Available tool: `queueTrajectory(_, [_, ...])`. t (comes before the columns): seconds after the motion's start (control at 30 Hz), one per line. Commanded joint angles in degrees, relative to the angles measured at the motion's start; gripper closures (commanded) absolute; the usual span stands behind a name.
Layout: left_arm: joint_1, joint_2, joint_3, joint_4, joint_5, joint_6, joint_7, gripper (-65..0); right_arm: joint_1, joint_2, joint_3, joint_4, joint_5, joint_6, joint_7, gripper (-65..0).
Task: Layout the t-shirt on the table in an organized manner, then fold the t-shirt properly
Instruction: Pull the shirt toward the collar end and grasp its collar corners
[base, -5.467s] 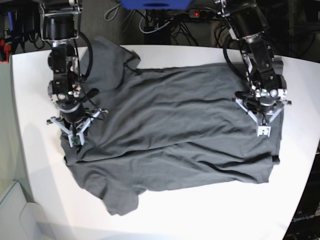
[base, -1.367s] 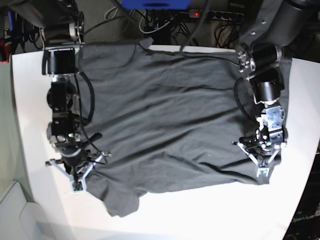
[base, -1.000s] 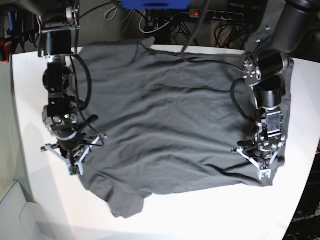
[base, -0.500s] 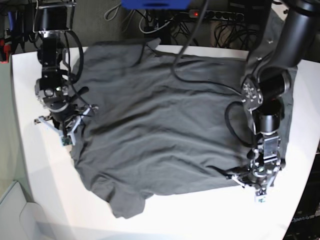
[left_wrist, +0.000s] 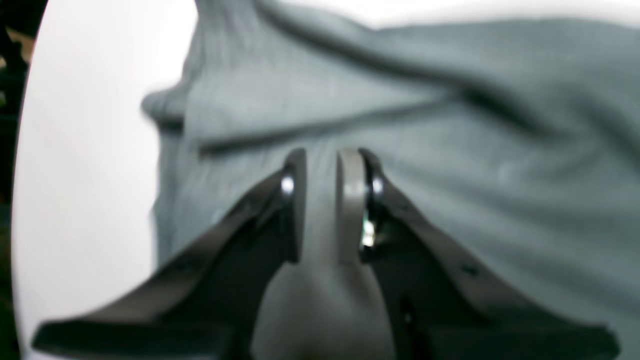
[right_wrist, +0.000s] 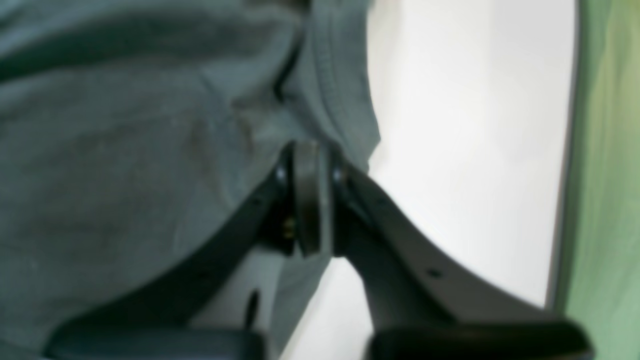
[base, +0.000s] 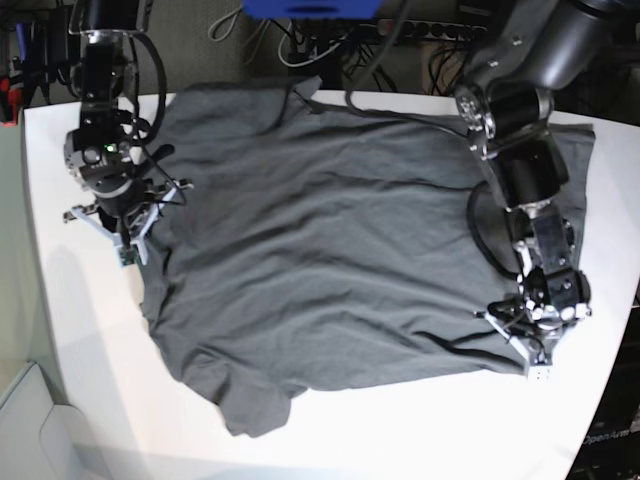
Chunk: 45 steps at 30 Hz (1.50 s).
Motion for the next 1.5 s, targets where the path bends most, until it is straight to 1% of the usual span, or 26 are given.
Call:
queueTrajectory(0.0, [-0.43, -0.65, 0.04, 4.55, -0.26, -1.09, 0.88, -10.8, 0.22, 0.28, 0.11, 1.39, 0.07, -0.05, 1.03, -11.8])
queueTrajectory(0.1, [5.46, -0.74, 0.04, 15.28, -0.26, -5.05, 5.89, -10.8, -1.63, 0.28, 0.11, 3.06, 0.07, -0.05, 1.38, -18.5])
queueTrajectory(0.17, [10.38, -0.91, 0.04, 22.05, -0.26, -7.33, 7.74, -11.4, -3.04, 0.19, 0.20, 5.09, 0.07, -0.05, 1.38, -22.3])
queueTrajectory(0.23, [15.13, -0.91, 0.04, 28.12, -0.26, -9.44, 9.23, -15.9, -4.62, 0.19, 0.20, 7.90, 0.07, -0.05, 1.29, -25.9])
queueTrajectory(0.33, [22.25, -1.00, 0.04, 35.94, -0.26, -11.73, 11.08, -26.4, -7.26, 0.10, 0.29, 11.94, 0.07, -0.05, 1.03, -30.0])
queueTrajectory(0.37, [24.62, -1.00, 0.04, 38.05, -0.26, -12.43, 11.08, -28.0, -8.13, 0.10, 0.29, 12.82, 0.07, -0.05, 1.03, -31.3])
queueTrajectory(0.43, [28.49, -0.82, -0.40, 41.48, -0.26, -13.58, 10.90, -28.4, -9.54, 0.10, 0.29, 13.35, 0.16, -0.05, 1.12, -33.2])
queueTrajectory(0.53, [33.42, 0.49, -4.18, 44.38, -0.35, -15.51, 10.55, -28.5, -11.21, 0.10, 0.29, 13.35, 2.88, -0.05, 1.12, -35.3])
queueTrajectory(0.63, [35.96, 2.78, -10.95, 44.82, -0.35, -19.51, 10.38, -28.8, -13.50, 0.19, 2.83, 13.35, 7.36, -0.05, 1.56, -35.7])
queueTrajectory(0.77, [36.84, 3.40, -19.83, 44.38, -0.35, -19.51, 10.38, -28.9, -15.34, 0.45, 5.21, 13.44, 12.99, -0.05, 1.56, -35.7])
queueTrajectory(0.87, [36.76, 3.13, -24.58, 44.29, -0.35, -19.51, 10.38, -29.0, -15.78, 0.54, 6.26, 13.44, 13.87, 0.39, 1.65, -35.8])
queueTrajectory(0.9, [36.84, 2.96, -25.81, 44.29, -0.35, -19.51, 10.38, -29.0, -15.78, 0.54, 6.44, 13.44, 13.87, 1.89, 1.65, -35.8])
queueTrajectory(0.97, [36.84, 2.87, -27.83, 44.20, -0.35, -19.51, 10.38, -29.7, -15.78, 0.45, 7.23, 13.35, 13.87, 6.99, 1.21, -35.8])
queueTrajectory(1.03, [36.67, 2.87, -29.50, 44.20, -0.35, -19.51, 10.38, -34.3, -15.78, 0.01, 8.99, 13.35, 13.87, 11.64, 1.12, -35.8])
queueTrajectory(1.13, [36.32, 3.04, -31.35, 43.06, -0.96, -19.51, 9.85, -42.2, -15.78, -1.31, 11.45, 13.26, 13.87, 16.57, 1.12, -35.8])
queueTrajectory(1.17, [36.32, 2.96, -31.79, 42.44, -2.02, -19.51, 8.97, -43.6, -15.78, -1.83, 12.24, 13.26, 13.87, 17.45, 1.12, -35.8])
queueTrajectory(1.23, [36.67, 2.87, -32.67, 40.16, -5.01, -19.51, 6.33, -44.1, -15.70, -2.27, 13.82, 13.09, 13.87, 18.33, 1.12, -35.8])
queueTrajectory(1.33, [36.32, 2.78, -34.78, 34.01, -7.73, -19.51, 2.82, -44.1, -15.78, -2.36, 14.62, 13.09, 13.87, 18.41, 1.03, -35.8])
queueTrajectory(1.47, [34.82, 2.78, -35.74, 27.15, -9.14, -19.51, -1.49, -44.1, -16.57, -2.36, 14.62, 13.00, 13.87, 18.41, 1.03, -35.8])
